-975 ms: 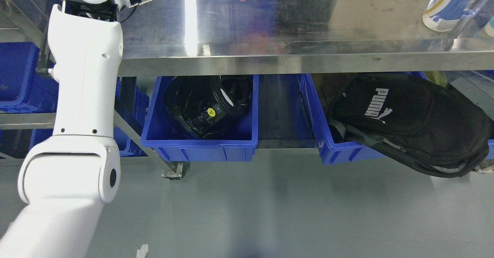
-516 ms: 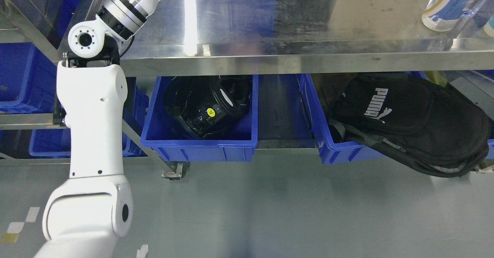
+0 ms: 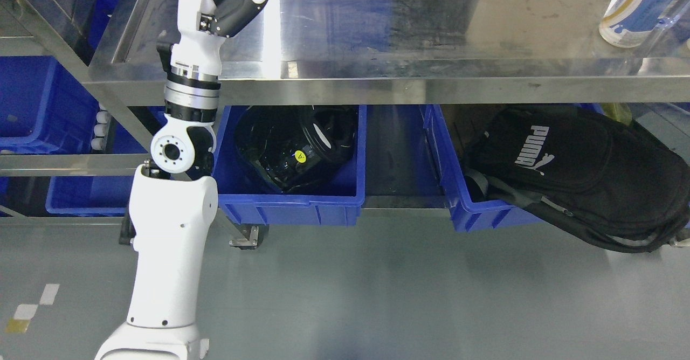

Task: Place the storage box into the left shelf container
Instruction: 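Lift the pink box off the table with the left hand, then hold the pink box up in the left hand while turning toward the shelves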

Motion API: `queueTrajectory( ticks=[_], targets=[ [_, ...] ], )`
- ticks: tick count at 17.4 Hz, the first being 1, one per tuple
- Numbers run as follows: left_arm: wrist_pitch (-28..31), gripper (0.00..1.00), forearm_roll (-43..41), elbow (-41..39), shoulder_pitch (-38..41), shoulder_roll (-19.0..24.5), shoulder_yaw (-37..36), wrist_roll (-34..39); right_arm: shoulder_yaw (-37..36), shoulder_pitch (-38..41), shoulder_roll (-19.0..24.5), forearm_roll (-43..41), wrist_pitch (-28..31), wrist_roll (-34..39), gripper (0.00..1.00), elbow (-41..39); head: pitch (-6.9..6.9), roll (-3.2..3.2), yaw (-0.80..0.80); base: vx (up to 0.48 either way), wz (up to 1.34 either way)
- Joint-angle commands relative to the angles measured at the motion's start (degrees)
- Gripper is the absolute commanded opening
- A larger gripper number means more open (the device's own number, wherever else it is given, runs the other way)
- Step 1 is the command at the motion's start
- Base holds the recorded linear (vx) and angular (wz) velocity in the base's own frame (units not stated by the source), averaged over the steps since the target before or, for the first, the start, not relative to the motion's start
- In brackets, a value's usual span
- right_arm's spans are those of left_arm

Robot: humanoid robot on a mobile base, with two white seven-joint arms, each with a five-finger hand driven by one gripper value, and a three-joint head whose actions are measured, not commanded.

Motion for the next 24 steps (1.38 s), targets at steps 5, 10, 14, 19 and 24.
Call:
queueTrajectory(
  ticks=[5,10,14,19,24],
  targets=[
    [-5.9,0.0,0.86,-14.99,15.43,0.76,-8.54,1.66,-0.18,-0.42,-1.0,-0.09,-0.03,0.03,1.0,-1.0,0.0,0.0,0.0,-0.017,0.03],
    [-6.08,0.0,1.82,-16.23,16.67,0.76,-3.97,1.66,-0.18,-0.34,-1.0,-0.09,-0.03,0.03,1.0,-1.0,0.0,0.0,0.0,-0.094,0.21],
    [-6.17,0.0,4.02,-16.41,17.98,0.76,-3.25,1.66,-0.18,-0.34,-1.0,-0.09,-0.03,0.03,1.0,-1.0,0.01,0.0,0.0,-0.125,0.67],
    [-6.25,0.0,5.95,-16.41,20.43,0.76,-2.99,1.66,-0.18,-0.34,-1.0,-0.09,-0.03,0.03,1.0,-1.0,0.04,0.0,0.0,-0.094,0.98],
    [-7.05,0.0,6.04,-16.41,22.29,0.76,-2.81,1.66,-0.18,-0.34,-1.0,-0.09,-0.03,0.03,1.0,-1.0,0.05,0.0,0.0,0.027,1.17]
  ],
)
